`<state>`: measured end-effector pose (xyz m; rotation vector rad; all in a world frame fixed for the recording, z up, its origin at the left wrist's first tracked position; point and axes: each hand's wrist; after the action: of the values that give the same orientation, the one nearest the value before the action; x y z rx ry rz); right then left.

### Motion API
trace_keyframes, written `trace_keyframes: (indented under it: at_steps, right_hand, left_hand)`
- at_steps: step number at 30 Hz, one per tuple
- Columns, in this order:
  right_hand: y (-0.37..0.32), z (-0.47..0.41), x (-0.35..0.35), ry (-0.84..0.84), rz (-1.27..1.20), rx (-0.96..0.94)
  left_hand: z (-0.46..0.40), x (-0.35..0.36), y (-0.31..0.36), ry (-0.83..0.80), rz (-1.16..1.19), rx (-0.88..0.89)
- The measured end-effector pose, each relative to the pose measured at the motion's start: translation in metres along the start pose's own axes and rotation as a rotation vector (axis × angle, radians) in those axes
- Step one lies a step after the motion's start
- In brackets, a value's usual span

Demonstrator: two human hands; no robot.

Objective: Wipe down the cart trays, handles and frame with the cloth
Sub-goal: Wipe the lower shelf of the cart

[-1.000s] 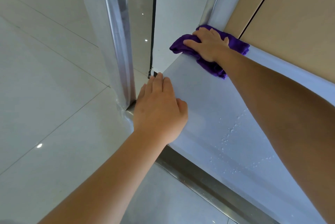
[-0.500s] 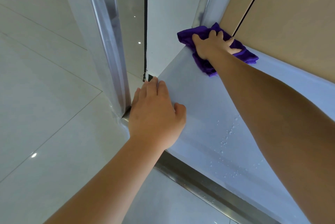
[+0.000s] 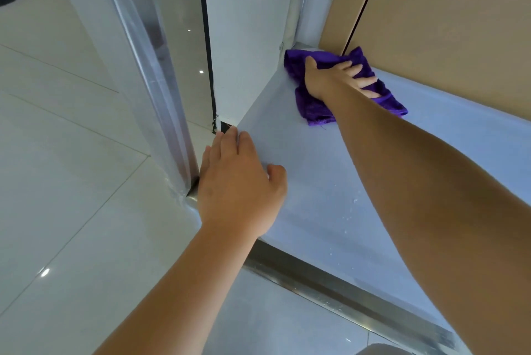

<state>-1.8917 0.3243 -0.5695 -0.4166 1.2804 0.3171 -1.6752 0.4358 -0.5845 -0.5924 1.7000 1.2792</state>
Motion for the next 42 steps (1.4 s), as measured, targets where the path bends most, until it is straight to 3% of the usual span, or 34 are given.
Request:
trace_keyframes:
  at_steps: [3, 6, 8, 10, 14, 19, 25, 42]
  right_hand:
    - [0.025, 0.003, -0.023, 0.071, 0.078, -0.285]
    - [0.041, -0.004, -0.032, 0.232, 0.368, -0.752]
    - [0.048, -0.011, -0.022, 0.133, 0.394, -0.859]
    - [0.051, -0.017, -0.011, 0.059, 0.288, -0.789]
    - [0.048, -0.015, -0.006, 0.076, 0.188, -0.511]
    - [0.048, 0.004, 0.000, 0.083, 0.155, -0.326]
    - [0.053, 0.036, 0.007, 0.074, 0.161, -0.320]
    - [0.099, 0.171, 0.037, 0.024, 0.179, -0.557]
  left_hand:
    - [-0.001, 0.001, -0.001, 0.008, 0.007, 0.005]
    - [-0.002, 0.002, 0.000, 0.003, 0.007, 0.008]
    - [-0.002, 0.002, 0.000, 0.008, 0.010, 0.012]
    - [-0.002, 0.003, -0.001, 0.019, 0.008, 0.013]
    - [-0.002, 0.005, -0.001, 0.042, 0.011, 0.032]
    - [0.000, 0.007, -0.004, 0.143, 0.043, 0.184]
    - [-0.002, 0.013, -0.011, 0.233, 0.142, 0.347]
    - [-0.004, 0.004, -0.011, 0.117, 0.266, 0.352]
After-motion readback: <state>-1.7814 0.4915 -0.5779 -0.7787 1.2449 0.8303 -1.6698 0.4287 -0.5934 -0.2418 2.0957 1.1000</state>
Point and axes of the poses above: each hand's wrist, its own z-axis away from the middle knuckle, its own x-axis out of the palm, y = z × x, and after that the axes turned 5 degrees about z, right-handed
